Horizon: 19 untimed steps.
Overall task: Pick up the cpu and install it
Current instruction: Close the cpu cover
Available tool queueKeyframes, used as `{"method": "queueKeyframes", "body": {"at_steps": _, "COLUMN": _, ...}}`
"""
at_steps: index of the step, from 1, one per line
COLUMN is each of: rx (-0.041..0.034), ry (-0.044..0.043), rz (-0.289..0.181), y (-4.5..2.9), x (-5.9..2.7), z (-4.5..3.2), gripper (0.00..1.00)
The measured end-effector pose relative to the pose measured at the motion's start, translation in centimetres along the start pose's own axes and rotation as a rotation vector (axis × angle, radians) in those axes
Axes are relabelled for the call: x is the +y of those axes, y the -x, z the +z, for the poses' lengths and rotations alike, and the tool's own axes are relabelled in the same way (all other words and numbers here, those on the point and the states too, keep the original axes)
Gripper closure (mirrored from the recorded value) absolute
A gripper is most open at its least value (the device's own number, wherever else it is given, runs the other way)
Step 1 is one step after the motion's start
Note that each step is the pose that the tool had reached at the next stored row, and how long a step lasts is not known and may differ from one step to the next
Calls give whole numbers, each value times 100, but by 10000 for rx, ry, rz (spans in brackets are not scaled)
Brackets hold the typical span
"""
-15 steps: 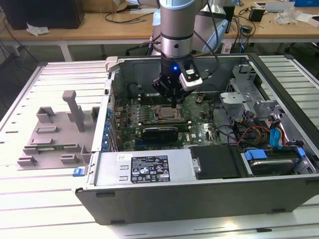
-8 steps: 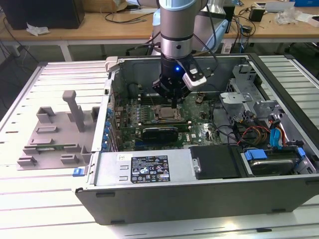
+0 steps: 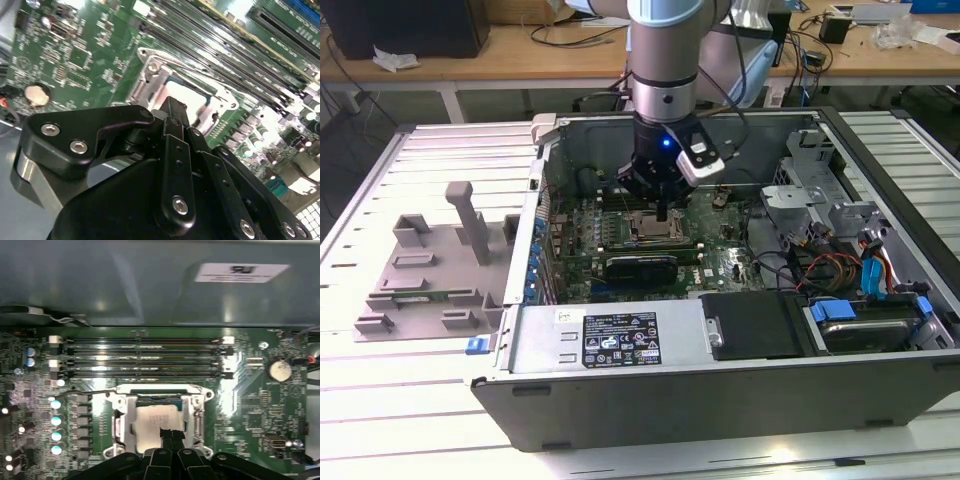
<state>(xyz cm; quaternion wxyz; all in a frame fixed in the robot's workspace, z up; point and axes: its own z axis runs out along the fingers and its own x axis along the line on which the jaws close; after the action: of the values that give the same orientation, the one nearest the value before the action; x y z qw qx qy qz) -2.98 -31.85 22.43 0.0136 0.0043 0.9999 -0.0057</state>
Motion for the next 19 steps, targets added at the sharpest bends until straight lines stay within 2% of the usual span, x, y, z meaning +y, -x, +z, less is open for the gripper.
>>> {"method": "queueKeyframes", "body": {"at_steps": 2, "rx": 0, "ry": 0, "rz": 7, "y": -66, "x": 0, "z": 9, "gripper": 89}}
{"method": "queueKeyframes", "body": {"at_steps": 4, "rx": -1, "ry": 2, "rz": 6, "y": -95, "x": 0, "z": 22, "gripper": 89}}
{"method": "queueKeyframes", "body": {"at_steps": 9, "rx": 1, "ry": -1, "rz": 8, "y": -148, "x": -1, "z": 51, "gripper": 89}}
{"method": "queueKeyframes", "body": {"at_steps": 14, "rx": -4, "ry": 2, "rz": 8, "y": -165, "x": 0, "z": 60, "gripper": 89}}
{"method": "queueKeyframes", "body": {"at_steps": 19, "rx": -13, "ry": 0, "rz": 7, "y": -283, "x": -1, "z": 112, "gripper": 89}}
